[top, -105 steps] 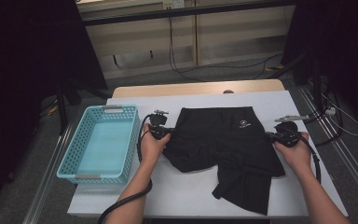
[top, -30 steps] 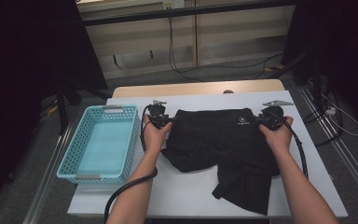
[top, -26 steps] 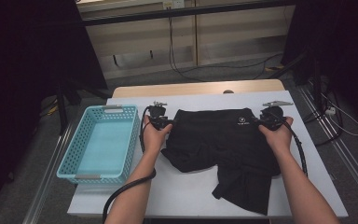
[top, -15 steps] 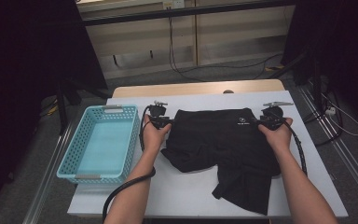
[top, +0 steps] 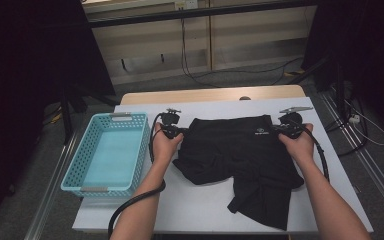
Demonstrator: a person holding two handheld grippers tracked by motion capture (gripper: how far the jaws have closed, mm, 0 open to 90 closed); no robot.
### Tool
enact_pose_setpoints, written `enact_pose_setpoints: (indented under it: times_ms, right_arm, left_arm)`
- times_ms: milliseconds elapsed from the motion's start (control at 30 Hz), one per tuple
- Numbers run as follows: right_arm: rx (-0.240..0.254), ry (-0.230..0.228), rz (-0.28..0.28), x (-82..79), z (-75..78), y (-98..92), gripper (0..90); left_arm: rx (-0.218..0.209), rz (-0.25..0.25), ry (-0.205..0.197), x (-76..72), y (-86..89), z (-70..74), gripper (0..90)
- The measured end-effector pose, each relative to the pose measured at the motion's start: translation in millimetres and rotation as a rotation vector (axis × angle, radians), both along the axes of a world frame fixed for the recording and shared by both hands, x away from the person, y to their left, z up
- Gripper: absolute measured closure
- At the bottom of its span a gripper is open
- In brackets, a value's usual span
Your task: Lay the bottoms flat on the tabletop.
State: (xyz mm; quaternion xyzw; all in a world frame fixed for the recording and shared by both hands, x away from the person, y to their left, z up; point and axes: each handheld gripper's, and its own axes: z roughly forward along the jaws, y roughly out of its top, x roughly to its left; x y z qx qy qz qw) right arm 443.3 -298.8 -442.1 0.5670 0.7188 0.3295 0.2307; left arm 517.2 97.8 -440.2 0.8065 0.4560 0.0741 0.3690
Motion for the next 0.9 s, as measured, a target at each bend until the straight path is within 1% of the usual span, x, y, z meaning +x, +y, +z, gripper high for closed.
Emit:
enact_pose_setpoints:
  times_ms: [33, 67, 167, 200, 233, 267, 333, 433, 467, 500, 533, 567, 600, 633, 667, 700, 733, 767, 800, 833, 867, 900]
  right_arm:
    - [-0.003, -0.023, -0.002, -3.6, 11.3, -1.1, 86.2]
    - [-0.006, -0.038, 0.005, -4.6, 16.7, -2.0, 86.2]
    - [-0.008, -0.060, 0.005, -7.8, 29.7, -2.5, 86.2]
    - [-0.008, -0.060, 0.005, -7.8, 29.7, -2.5, 86.2]
    - [0.002, -0.079, -0.003, -9.5, 35.6, -4.2, 86.2]
    - [0.006, -0.082, -0.004, -9.7, 36.6, -5.6, 86.2]
    - [0.019, -0.089, -0.013, -8.9, 37.0, -8.9, 86.2]
    - [0.020, -0.090, -0.016, -4.6, 36.7, -11.8, 86.2]
    - [0.018, -0.085, -0.018, -1.6, 36.6, -12.8, 86.3]
    - [0.014, -0.079, -0.021, 3.5, 37.0, -13.3, 86.3]
    - [0.016, -0.072, -0.026, 7.1, 38.2, -13.0, 86.3]
    - [0.017, -0.080, -0.027, 13.1, 40.9, -11.9, 86.4]
    - [0.016, -0.088, -0.028, 20.3, 44.9, -9.8, 86.4]
    - [0.003, -0.094, -0.028, 29.3, 50.4, -7.0, 86.4]
    - [-0.003, -0.114, -0.041, 38.9, 58.4, -5.1, 86.3]
    - [-0.008, -0.161, -0.088, 50.6, 69.7, -3.3, 85.3]
    - [-0.011, -0.195, -0.112, 56.7, 76.3, -1.2, 81.1]
    - [-0.019, -0.243, -0.140, 64.0, 83.9, 4.1, 68.1]
    - [-0.022, -0.257, -0.157, 67.1, 85.0, 7.2, 57.3]
    - [-0.010, -0.252, -0.168, 68.7, 83.8, 10.3, 56.5]
    - [-0.004, -0.233, -0.150, 67.9, 81.0, 12.2, 56.6]
    - [-0.015, -0.207, -0.126, 65.9, 77.2, 13.5, 50.3]
  left_arm:
    - [-0.013, -0.003, -0.009, -1.3, 0.8, 5.0, 86.9]
    - [-0.031, -0.003, -0.024, -3.1, 1.9, 13.1, 86.9]
    - [-0.047, -0.004, -0.043, -4.8, 3.1, 25.3, 87.0]
    - [-0.047, -0.004, -0.043, -4.8, 3.1, 25.3, 87.0]
    - [-0.058, -0.006, -0.047, -4.7, 3.9, 30.6, 87.0]
    - [-0.058, -0.007, -0.052, -4.3, 3.9, 32.5, 87.0]
    - [-0.071, -0.005, -0.056, -1.7, 4.1, 34.8, 87.0]
    - [-0.095, -0.007, -0.046, 7.1, 4.6, 36.2, 87.0]
    - [-0.095, -0.007, -0.046, 7.1, 4.6, 36.2, 87.0]
    - [-0.104, 0.007, -0.033, 17.0, 4.5, 36.0, 87.1]
    - [-0.099, 0.008, -0.029, 22.7, 4.3, 36.9, 87.2]
    - [-0.099, 0.008, -0.029, 22.7, 4.3, 36.9, 87.2]
    - [-0.104, 0.022, -0.049, 35.2, 3.3, 44.0, 87.3]
    - [-0.107, 0.028, -0.071, 42.1, 3.9, 51.1, 87.3]
    - [-0.130, 0.051, -0.117, 50.4, 5.7, 61.5, 87.2]
    - [-0.137, 0.065, -0.148, 54.4, 6.2, 66.9, 86.8]
    - [-0.137, 0.065, -0.148, 54.4, 6.2, 66.9, 85.0]
    - [-0.086, 0.083, -0.240, 62.4, 4.2, 74.3, 69.6]
    - [-0.090, 0.105, -0.229, 65.1, 2.7, 71.8, 49.8]
    - [-0.093, 0.108, -0.218, 65.3, 2.4, 66.6, 38.8]
    - [-0.069, 0.101, -0.209, 63.4, 2.2, 59.9, 37.6]
    - [-0.049, 0.093, -0.198, 60.2, 1.5, 52.0, 35.3]
